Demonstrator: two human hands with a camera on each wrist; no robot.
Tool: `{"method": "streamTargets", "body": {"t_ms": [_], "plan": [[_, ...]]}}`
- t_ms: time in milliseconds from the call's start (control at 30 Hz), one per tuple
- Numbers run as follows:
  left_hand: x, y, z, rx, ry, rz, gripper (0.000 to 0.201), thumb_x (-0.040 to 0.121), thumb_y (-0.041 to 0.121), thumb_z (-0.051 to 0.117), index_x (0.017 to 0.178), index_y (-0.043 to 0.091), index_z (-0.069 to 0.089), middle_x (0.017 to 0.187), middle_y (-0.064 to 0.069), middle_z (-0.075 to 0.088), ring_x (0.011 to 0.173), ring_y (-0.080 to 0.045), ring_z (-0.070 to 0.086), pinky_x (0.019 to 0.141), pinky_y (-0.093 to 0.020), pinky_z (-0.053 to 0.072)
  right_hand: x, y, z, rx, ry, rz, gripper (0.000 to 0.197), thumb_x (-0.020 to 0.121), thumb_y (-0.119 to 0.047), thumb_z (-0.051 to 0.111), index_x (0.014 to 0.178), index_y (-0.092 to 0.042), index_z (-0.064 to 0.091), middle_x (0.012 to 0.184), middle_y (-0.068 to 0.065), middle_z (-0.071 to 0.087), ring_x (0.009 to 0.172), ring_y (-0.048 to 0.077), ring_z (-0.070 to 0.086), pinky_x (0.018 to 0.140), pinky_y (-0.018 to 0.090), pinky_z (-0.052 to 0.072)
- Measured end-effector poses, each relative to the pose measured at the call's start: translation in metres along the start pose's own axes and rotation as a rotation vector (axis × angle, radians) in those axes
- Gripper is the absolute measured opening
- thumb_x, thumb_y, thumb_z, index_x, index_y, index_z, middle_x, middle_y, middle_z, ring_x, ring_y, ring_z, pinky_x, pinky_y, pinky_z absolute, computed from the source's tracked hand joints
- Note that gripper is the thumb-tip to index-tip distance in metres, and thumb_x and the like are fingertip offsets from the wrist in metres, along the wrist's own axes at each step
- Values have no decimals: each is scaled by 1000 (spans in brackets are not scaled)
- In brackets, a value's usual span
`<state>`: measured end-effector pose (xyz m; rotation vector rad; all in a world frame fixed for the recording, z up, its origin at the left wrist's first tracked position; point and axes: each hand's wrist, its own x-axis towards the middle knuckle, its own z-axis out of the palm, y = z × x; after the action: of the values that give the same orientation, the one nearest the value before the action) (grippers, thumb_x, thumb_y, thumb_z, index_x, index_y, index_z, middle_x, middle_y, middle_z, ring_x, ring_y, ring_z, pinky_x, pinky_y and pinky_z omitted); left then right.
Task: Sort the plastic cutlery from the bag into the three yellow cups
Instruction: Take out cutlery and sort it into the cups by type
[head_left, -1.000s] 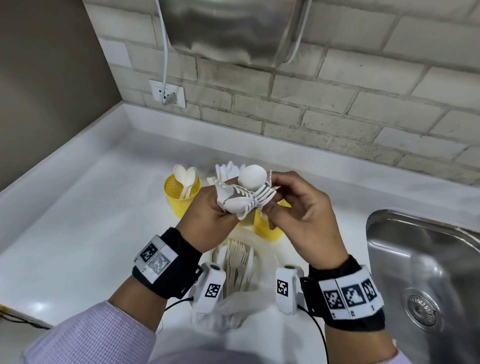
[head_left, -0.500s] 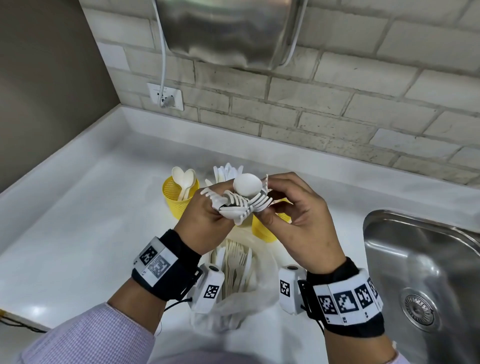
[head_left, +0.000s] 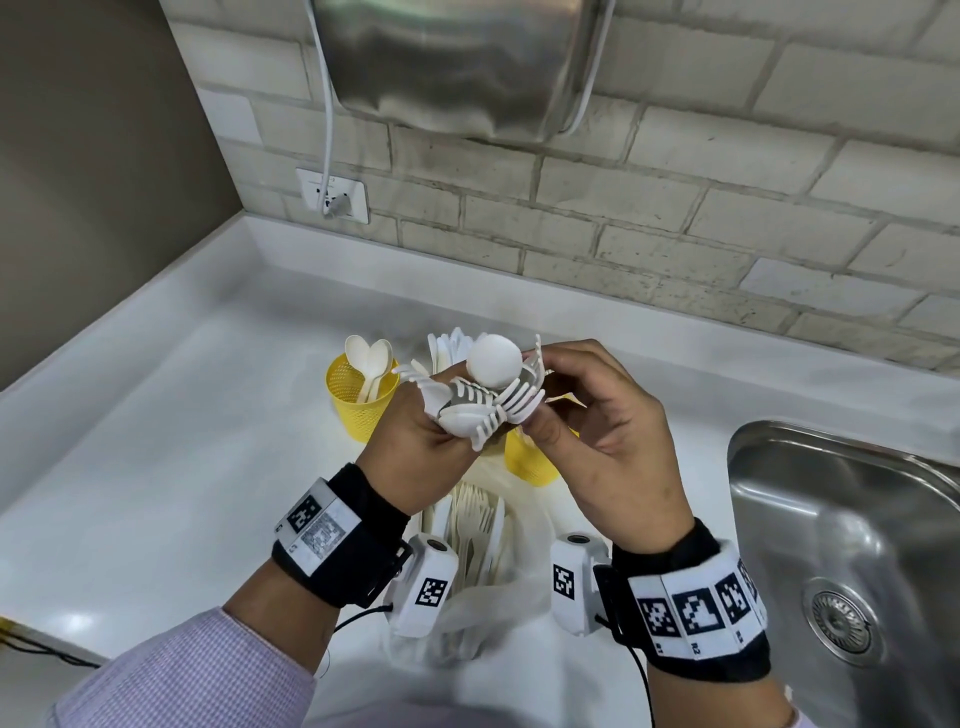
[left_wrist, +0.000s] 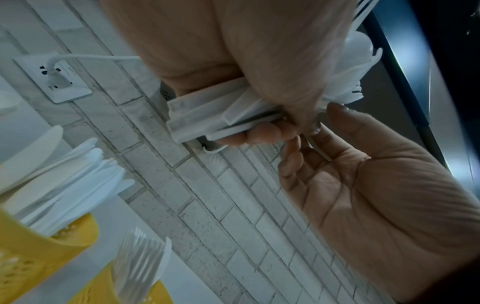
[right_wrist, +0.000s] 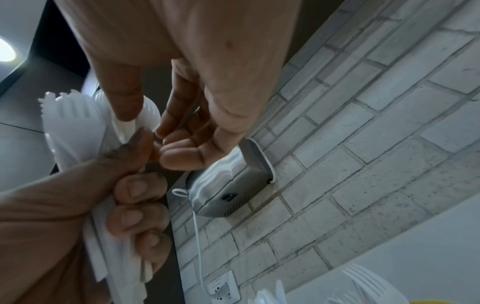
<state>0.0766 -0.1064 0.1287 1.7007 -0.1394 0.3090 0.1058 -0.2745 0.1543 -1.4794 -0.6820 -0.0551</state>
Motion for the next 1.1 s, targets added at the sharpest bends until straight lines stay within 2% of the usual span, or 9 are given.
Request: {"method": "streamTargets", "body": {"t_ms": [133,300,467,633,767,900,967,1033,1100], "plan": [[1,11,5,-66,-12,82,47,86,-20,65,87,27,65,72,27,70,69,9,65,66,-7,48,1,0,0,22,31,9,28,92,-15,70,119,-6,66,114,12,63,96,32,65,81,55,57],[-2,7,6,-60,18,52,20,90,34,77,70,34,72,57,12,62,53,-5,55,56,-19,45,2,-6,3,122,97,9,21,98,-9,61,116,0,61,116,22,65,105,31,66,89,42,55],[-4,9,5,-41,6,35,6,88,26,66,82,26,65,61,25,60,57,7,56,60,-9,42,12,-20,-4,481,317,33,15,104,-17,48,114,-7,54,101,17,72,94,38,71,87,48,57],[-2,1,0,-278,-14,-62,24,92,34,65,90,11,64,58,-5,45,47,-16,37,50,-28,36,16,-28,-18,549,502,65,16,109,-21,40,113,-9,50,75,15,65,61,30,62,68,40,54],[-1,2,1,-492,-116,-112,18,94,32,58,98,15,65,56,-6,27,44,-13,29,47,-23,37,12,-20,-9,421,428,223,12,100,-25,51,101,-13,53,63,5,40,50,16,30,51,27,30],[0,1,1,-460,-131,-120,17,94,32,60,96,15,61,56,-3,30,44,-15,30,45,-25,39,4,-21,8,152,283,208,6,93,-17,64,87,-15,64,58,-15,49,48,8,39,52,24,35],[0,0,3,-408,-104,-115,22,97,28,60,98,6,59,55,2,36,45,-16,32,45,-26,39,1,-21,14,89,229,174,7,94,-7,69,89,-11,68,59,-9,59,47,10,48,55,20,42],[-1,-2,4,-348,-71,-122,34,98,25,57,112,-6,61,55,3,40,45,-16,35,45,-28,38,0,-20,20,86,174,150,5,93,-6,71,91,-11,71,65,21,62,52,38,54,57,30,51],[0,-4,7,-314,-57,-109,31,98,24,55,123,11,68,61,-5,44,47,-15,39,45,-30,39,1,-20,25,83,150,158,2,92,-9,73,93,-11,72,75,39,59,57,47,58,55,45,59]]}}
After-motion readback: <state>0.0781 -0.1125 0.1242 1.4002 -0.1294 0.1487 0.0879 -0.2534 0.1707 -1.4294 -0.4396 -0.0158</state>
